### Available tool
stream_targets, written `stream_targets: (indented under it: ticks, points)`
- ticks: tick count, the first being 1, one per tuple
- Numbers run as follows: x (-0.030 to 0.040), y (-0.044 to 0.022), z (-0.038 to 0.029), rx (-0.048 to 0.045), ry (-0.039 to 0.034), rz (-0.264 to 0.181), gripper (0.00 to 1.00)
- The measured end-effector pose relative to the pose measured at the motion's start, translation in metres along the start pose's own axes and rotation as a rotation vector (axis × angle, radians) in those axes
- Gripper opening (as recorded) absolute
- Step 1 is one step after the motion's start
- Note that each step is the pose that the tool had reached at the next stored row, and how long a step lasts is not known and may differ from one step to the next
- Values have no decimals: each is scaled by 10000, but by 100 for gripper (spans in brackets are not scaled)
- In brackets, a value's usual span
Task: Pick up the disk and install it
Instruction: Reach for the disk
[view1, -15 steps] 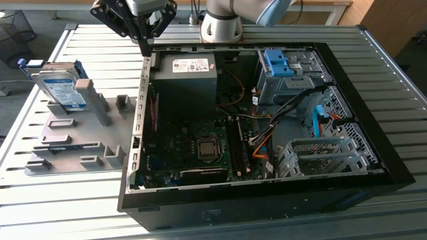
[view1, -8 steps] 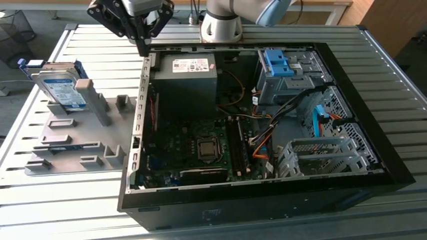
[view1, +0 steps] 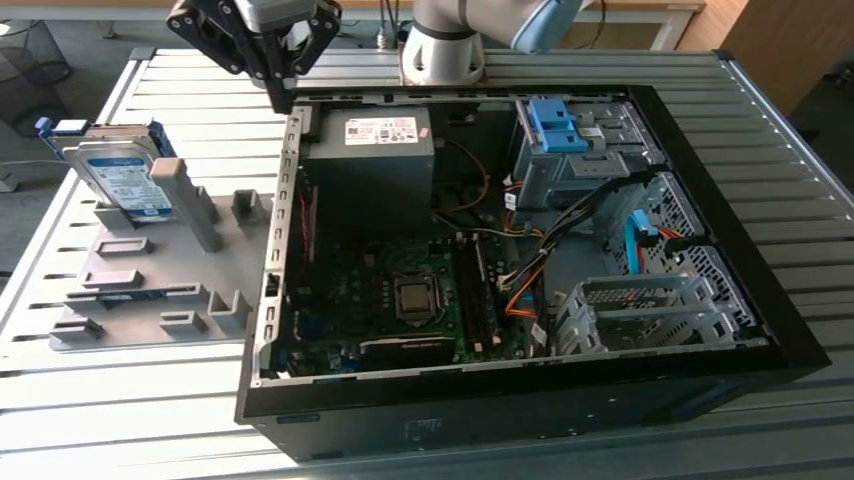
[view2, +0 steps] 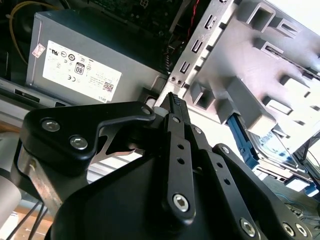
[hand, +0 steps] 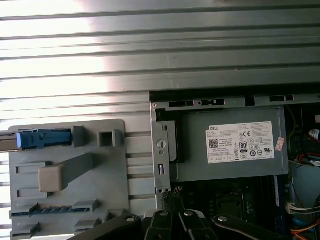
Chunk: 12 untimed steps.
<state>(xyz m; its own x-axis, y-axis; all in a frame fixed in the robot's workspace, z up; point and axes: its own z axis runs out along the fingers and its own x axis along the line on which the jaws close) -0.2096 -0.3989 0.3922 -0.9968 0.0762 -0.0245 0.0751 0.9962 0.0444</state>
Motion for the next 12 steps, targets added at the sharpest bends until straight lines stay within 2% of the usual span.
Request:
stream_targets:
  ticks: [12]
  points:
    - [76, -6, -1, 0, 0, 0, 11]
